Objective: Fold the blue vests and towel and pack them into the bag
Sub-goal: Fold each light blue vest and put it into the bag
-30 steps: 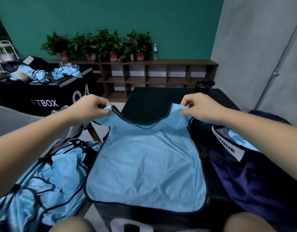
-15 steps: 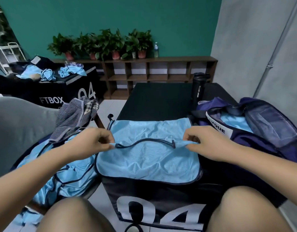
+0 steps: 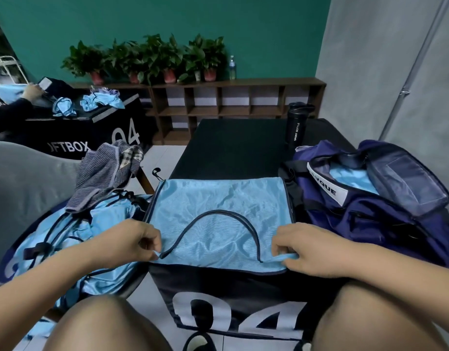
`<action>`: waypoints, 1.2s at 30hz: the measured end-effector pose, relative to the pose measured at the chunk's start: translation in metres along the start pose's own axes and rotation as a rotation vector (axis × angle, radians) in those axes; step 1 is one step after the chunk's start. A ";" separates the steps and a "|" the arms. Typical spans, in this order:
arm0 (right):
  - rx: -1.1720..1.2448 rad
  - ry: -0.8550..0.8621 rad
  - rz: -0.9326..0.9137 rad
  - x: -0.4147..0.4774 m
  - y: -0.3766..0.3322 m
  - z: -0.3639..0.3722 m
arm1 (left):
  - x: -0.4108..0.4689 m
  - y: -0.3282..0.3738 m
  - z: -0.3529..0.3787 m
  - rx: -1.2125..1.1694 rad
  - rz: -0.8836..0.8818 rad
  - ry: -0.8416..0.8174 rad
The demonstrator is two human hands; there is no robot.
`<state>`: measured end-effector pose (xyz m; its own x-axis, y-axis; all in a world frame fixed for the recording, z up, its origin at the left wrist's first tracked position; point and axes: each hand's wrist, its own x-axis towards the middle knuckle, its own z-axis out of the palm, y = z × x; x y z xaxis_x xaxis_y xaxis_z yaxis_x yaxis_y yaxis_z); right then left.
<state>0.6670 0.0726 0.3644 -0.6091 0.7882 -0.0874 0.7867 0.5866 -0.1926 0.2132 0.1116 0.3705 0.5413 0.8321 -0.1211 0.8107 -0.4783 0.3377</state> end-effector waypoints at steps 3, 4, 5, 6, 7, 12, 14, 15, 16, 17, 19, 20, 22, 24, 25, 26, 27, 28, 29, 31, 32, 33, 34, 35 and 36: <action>-0.047 -0.043 -0.032 0.001 -0.002 0.006 | -0.001 -0.004 0.008 0.009 -0.015 -0.017; -0.065 -0.076 -0.034 0.001 -0.003 0.007 | -0.001 -0.007 0.010 0.007 -0.027 -0.035; -0.077 -0.106 -0.034 0.000 -0.002 0.008 | -0.002 -0.008 0.013 0.010 -0.039 -0.055; -0.078 -0.121 -0.035 -0.001 -0.003 0.008 | -0.003 -0.010 0.014 0.007 -0.048 -0.070; -0.063 -0.114 -0.036 -0.002 -0.002 0.008 | -0.003 -0.010 0.013 -0.020 -0.063 -0.075; 0.014 0.114 -0.015 0.009 0.016 -0.005 | 0.008 -0.012 -0.004 -0.233 -0.233 0.228; -0.114 0.199 -0.002 0.016 0.030 -0.009 | 0.017 -0.020 -0.005 -0.256 -0.329 0.372; -0.179 0.201 0.012 0.018 0.037 -0.009 | 0.022 -0.024 -0.006 -0.275 -0.388 0.407; -0.241 0.186 0.028 0.021 0.043 -0.009 | 0.027 -0.029 -0.005 -0.293 -0.454 0.408; -0.299 0.163 0.036 0.023 0.047 -0.008 | 0.032 -0.033 -0.004 -0.324 -0.528 0.383; -0.393 0.150 0.016 0.025 0.054 -0.004 | 0.042 -0.038 -0.001 -0.404 -0.653 0.316; -0.427 0.153 0.001 0.026 0.055 -0.003 | 0.046 -0.038 0.001 -0.441 -0.699 0.287; -0.470 0.165 -0.031 0.028 0.059 0.000 | 0.052 -0.040 0.003 -0.481 -0.759 0.246; -0.508 0.168 -0.058 0.030 0.060 0.001 | 0.056 -0.045 0.002 -0.507 -0.784 0.237; -0.521 0.168 -0.064 0.030 0.060 0.001 | 0.057 -0.048 0.001 -0.520 -0.792 0.234; -0.530 0.167 -0.068 0.031 0.060 0.001 | 0.059 -0.051 0.000 -0.523 -0.798 0.227; -0.536 0.168 -0.066 0.032 0.061 0.002 | 0.061 -0.054 -0.002 -0.514 -0.807 0.217; -0.541 0.172 -0.067 0.033 0.061 0.002 | 0.063 -0.058 -0.003 -0.506 -0.802 0.205; -0.545 0.175 -0.073 0.034 0.060 0.002 | 0.066 -0.061 -0.005 -0.495 -0.786 0.201; -0.542 0.178 -0.099 0.036 0.059 0.002 | 0.073 -0.065 -0.008 -0.477 -0.735 0.207; -0.531 0.177 -0.114 0.037 0.057 0.001 | 0.078 -0.066 -0.009 -0.457 -0.714 0.208; -0.517 0.172 -0.125 0.037 0.055 0.001 | 0.083 -0.066 -0.011 -0.427 -0.702 0.214; -0.502 0.166 -0.134 0.038 0.053 0.001 | 0.090 -0.066 -0.012 -0.382 -0.692 0.222; -0.485 0.156 -0.137 0.038 0.050 0.001 | 0.098 -0.063 -0.015 -0.327 -0.677 0.231; -0.470 0.143 -0.137 0.039 0.047 0.002 | 0.106 -0.061 -0.017 -0.276 -0.664 0.240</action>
<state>0.6797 0.1304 0.3502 -0.7156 0.6968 0.0489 0.6811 0.6805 0.2704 0.2174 0.2343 0.3532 -0.1302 0.9742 -0.1842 0.8471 0.2058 0.4899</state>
